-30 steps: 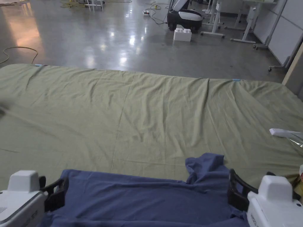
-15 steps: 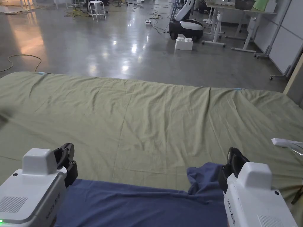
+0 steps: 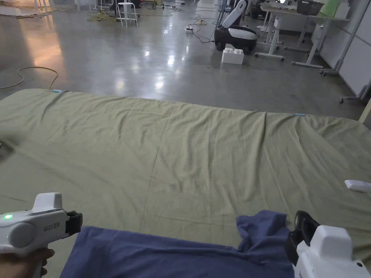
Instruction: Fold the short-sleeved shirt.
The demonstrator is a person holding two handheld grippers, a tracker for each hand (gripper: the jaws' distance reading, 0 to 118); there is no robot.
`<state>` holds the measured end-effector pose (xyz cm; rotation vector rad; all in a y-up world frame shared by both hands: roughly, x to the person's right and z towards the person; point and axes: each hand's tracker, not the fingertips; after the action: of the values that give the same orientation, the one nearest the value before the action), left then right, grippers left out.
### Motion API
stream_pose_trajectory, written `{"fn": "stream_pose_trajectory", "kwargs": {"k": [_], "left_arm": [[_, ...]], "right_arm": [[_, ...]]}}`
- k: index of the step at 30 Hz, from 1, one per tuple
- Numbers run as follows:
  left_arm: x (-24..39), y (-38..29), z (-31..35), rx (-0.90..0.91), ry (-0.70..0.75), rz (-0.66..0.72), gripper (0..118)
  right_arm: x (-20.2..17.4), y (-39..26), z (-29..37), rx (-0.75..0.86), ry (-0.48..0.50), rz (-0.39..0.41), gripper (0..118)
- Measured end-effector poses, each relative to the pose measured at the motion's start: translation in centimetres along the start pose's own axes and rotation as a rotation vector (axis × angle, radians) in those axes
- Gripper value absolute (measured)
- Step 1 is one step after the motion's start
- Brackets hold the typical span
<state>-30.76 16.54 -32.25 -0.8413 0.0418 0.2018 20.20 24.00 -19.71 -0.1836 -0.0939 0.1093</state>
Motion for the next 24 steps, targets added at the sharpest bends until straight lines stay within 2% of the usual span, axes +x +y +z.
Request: {"fn": "stream_pose_trajectory", "kwargs": {"k": [1, 3, 4, 6, 11, 13, 17, 21, 23, 24], "left_arm": [[-0.2, 0.4, -1.2, -0.045, 0.020, 0.000, 22], [-0.6, 0.9, -3.1, -0.096, 0.013, 0.001, 54], [-0.8, 1.2, -3.9, -0.113, 0.014, 0.002, 58], [-1.1, 1.7, -5.3, -0.134, 0.015, 0.003, 58], [0.3, -0.2, -7.8, -0.247, 0.092, -0.144, 59], [0.7, -0.3, -7.6, -0.200, 0.094, -0.144, 59], [1.4, -0.7, -7.4, -0.195, 0.101, -0.168, 52], [1.9, -0.9, -7.3, -0.190, 0.045, -0.165, 5], [2.8, -1.2, -6.7, -0.200, -0.001, -0.143, 4], [3.0, -1.3, -6.5, -0.201, 0.021, -0.150, 4]], "right_arm": [[0.2, -0.3, -0.1, -0.008, -0.003, 0.002, 3], [0.5, -0.7, -0.3, -0.029, -0.011, 0.010, 3], [0.7, -0.9, -0.3, -0.038, -0.020, 0.011, 3], [1.0, -1.4, -0.4, -0.056, -0.046, 0.007, 3], [1.9, -2.5, -0.7, -0.101, -0.071, -0.002, 3], [2.3, -2.9, -0.9, -0.122, -0.077, -0.003, 3], [2.9, -3.4, -1.4, -0.153, -0.086, -0.014, 4], [3.5, -4.1, -2.2, -0.200, -0.087, -0.037, 4], [3.8, -4.4, -2.8, -0.217, -0.091, -0.038, 4], [4.2, -4.6, -3.2, -0.229, -0.095, -0.039, 5]]}}
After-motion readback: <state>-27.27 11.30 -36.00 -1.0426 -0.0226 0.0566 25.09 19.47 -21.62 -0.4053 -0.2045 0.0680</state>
